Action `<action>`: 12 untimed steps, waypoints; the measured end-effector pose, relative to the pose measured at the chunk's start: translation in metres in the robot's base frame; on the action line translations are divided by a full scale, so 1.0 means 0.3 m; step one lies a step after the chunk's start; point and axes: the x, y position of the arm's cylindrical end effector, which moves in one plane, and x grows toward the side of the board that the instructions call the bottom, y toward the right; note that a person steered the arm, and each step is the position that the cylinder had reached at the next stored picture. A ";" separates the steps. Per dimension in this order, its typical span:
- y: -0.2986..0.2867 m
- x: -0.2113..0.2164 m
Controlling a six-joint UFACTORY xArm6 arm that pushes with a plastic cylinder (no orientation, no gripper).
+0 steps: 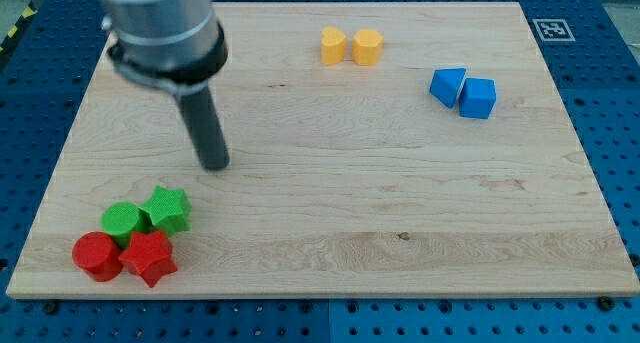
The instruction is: Push the yellow blocks closer to the blue blocks
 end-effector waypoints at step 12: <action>0.670 -0.485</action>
